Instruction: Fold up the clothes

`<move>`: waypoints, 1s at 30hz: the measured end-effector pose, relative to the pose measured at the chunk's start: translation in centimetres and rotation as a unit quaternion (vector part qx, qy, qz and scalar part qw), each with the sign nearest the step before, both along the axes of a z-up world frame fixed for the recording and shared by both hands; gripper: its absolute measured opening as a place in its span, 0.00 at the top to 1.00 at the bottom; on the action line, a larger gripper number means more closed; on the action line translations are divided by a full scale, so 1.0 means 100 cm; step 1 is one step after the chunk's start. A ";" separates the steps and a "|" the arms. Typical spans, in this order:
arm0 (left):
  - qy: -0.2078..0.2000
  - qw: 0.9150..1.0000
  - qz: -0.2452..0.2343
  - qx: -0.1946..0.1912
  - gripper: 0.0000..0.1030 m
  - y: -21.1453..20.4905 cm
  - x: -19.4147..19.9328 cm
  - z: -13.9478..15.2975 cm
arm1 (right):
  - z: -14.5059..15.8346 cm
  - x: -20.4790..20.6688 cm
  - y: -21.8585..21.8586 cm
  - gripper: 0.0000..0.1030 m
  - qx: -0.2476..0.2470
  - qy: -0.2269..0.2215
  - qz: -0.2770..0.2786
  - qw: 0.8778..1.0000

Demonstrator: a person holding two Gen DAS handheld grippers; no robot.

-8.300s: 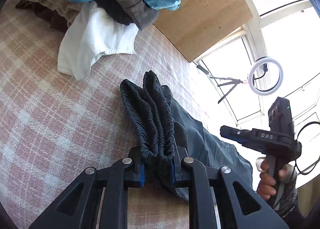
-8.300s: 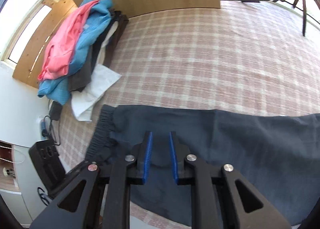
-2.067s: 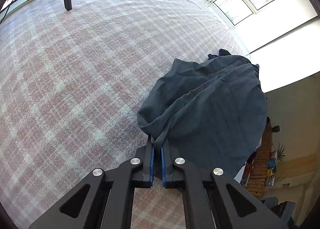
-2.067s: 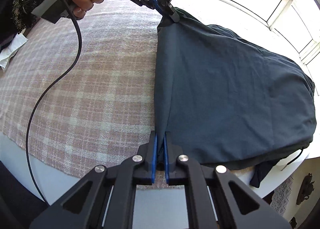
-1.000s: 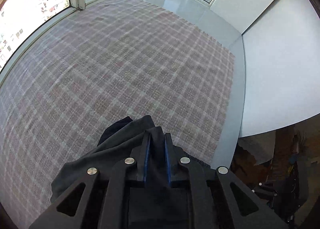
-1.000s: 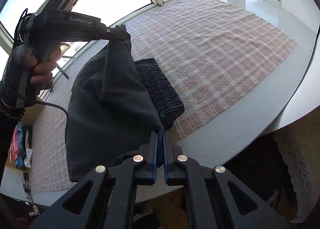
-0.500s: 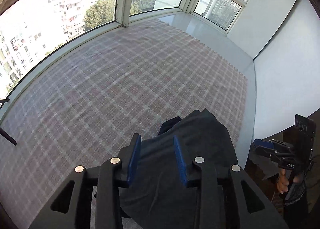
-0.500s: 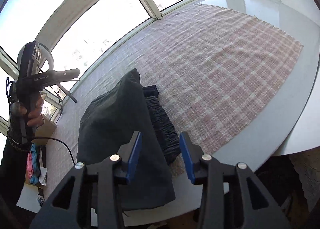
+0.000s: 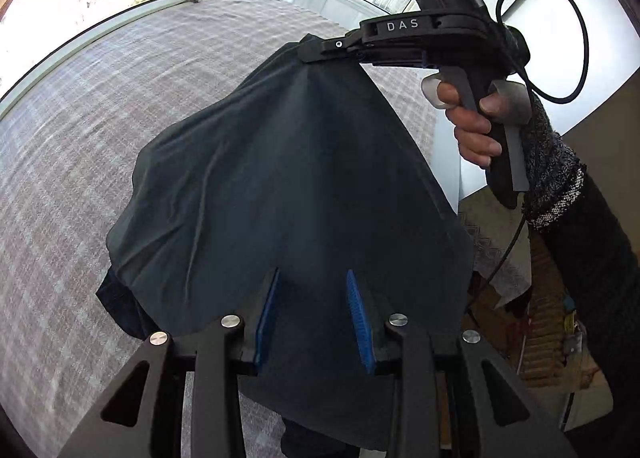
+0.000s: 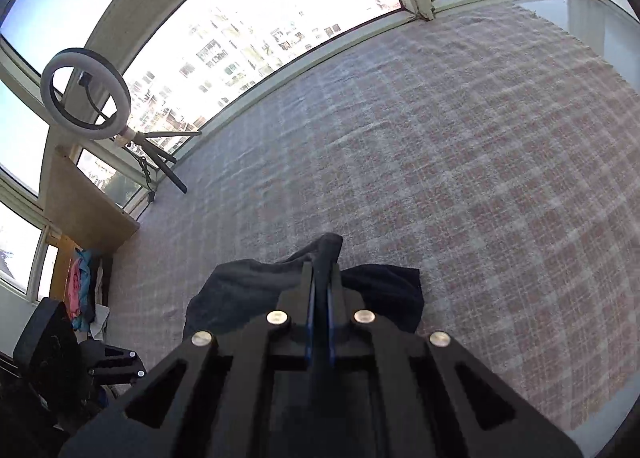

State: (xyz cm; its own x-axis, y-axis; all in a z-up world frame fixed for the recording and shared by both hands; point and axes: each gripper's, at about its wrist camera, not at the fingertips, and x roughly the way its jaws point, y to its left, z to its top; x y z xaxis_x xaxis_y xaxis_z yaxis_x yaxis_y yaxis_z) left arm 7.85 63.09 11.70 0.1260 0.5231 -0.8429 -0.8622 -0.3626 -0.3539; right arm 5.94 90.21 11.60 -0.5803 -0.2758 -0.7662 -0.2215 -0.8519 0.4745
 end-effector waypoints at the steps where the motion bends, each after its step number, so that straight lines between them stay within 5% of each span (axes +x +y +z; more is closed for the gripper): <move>1: -0.001 1.000 0.000 -0.005 0.70 0.003 0.000 -0.005 | -0.005 -0.007 0.003 0.95 0.003 -0.003 -0.003 1.000; 5: -0.012 1.000 0.002 0.007 0.70 -0.003 -0.007 0.004 | -0.034 -0.012 0.005 0.89 0.067 -0.109 -0.022 0.992; 7: 0.017 1.000 0.017 0.015 0.70 -0.018 -0.016 0.020 | -0.018 0.009 0.005 0.88 0.132 -0.116 -0.067 0.982; 9: 0.034 0.999 0.036 0.018 0.70 -0.038 -0.029 0.031 | 0.010 0.038 0.000 0.88 0.158 -0.072 -0.099 0.980; 12: 0.033 0.997 0.070 0.002 0.70 -0.063 -0.051 0.031 | 0.041 0.078 -0.036 0.88 0.116 0.022 -0.078 0.990; 14: 0.009 0.996 0.093 -0.008 0.70 -0.076 -0.064 0.022 | 0.035 0.087 -0.063 0.84 0.111 0.033 -0.055 0.992; 16: -0.026 0.994 0.108 -0.017 0.70 -0.082 -0.068 0.010 | 0.010 0.085 -0.077 0.74 0.130 0.000 -0.052 0.990; 20: -0.103 0.988 0.114 -0.015 0.63 -0.088 -0.054 -0.013 | -0.028 0.085 -0.063 0.74 0.155 -0.096 -0.107 0.977; 22: -0.137 0.984 0.114 -0.011 0.61 -0.087 -0.044 -0.023 | -0.011 0.101 -0.068 0.74 0.147 -0.064 -0.114 0.980; 26: -0.214 0.965 0.148 0.007 0.51 -0.086 -0.048 -0.048 | 0.021 0.131 -0.090 0.74 0.123 0.001 -0.112 0.986; 30: -0.295 0.935 0.193 0.039 0.51 -0.085 -0.058 -0.071 | 0.015 0.133 -0.097 0.74 0.121 -0.004 -0.104 0.987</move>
State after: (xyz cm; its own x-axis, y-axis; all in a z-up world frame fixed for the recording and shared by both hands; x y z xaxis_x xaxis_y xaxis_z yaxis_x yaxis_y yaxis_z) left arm 2.03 54.64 4.60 0.3460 0.6824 -0.6439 -0.3185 -0.5601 -0.7647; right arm 19.23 80.48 13.12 -0.5990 0.0407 -0.7997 -0.4071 -0.8755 0.2604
